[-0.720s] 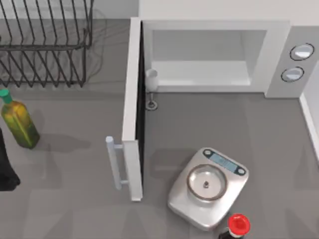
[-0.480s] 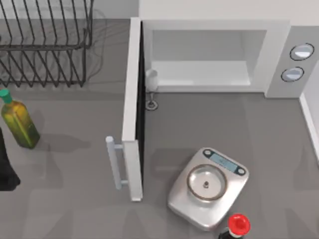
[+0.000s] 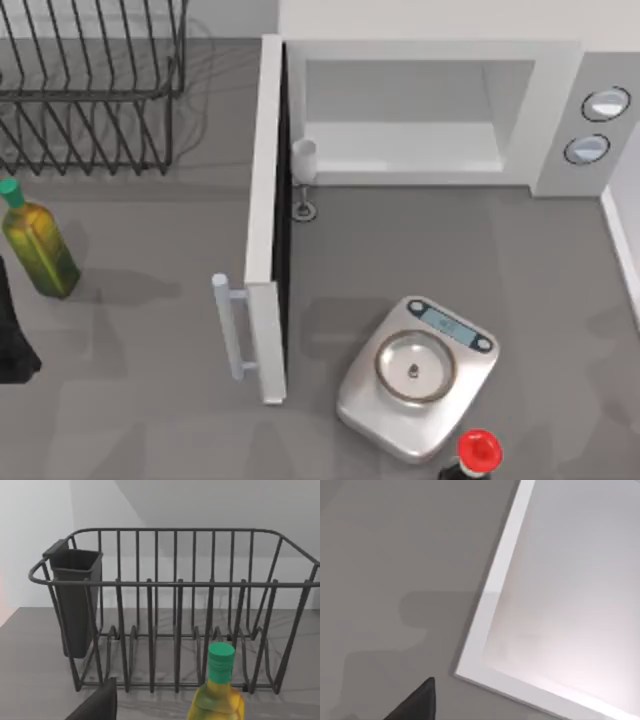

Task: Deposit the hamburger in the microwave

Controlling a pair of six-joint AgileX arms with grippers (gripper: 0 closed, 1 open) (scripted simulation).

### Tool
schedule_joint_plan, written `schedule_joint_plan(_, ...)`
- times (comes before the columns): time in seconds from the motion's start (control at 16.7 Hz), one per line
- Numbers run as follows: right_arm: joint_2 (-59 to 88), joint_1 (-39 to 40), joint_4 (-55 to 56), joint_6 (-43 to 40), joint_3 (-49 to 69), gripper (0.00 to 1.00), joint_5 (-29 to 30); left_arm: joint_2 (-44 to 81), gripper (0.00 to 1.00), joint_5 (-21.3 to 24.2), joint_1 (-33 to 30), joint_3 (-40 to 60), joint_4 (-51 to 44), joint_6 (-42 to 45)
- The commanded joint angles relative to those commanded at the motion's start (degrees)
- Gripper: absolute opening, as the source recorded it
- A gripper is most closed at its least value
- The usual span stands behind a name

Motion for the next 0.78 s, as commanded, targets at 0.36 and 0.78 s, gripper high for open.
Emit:
schedule_joint_plan(0.36, 28.7, 1.6, -20.4, -18.9, 15.2, 1.00, 0.1, 0.0, 1.00, 0.0, 0.0, 0.0, 0.0, 0.0)
schedule_joint_plan(0.78, 43.8, 2.3, -31.5, -29.1, 23.4, 1.00, 0.2, 0.0, 1.00, 0.0, 0.0, 0.0, 0.0, 0.0)
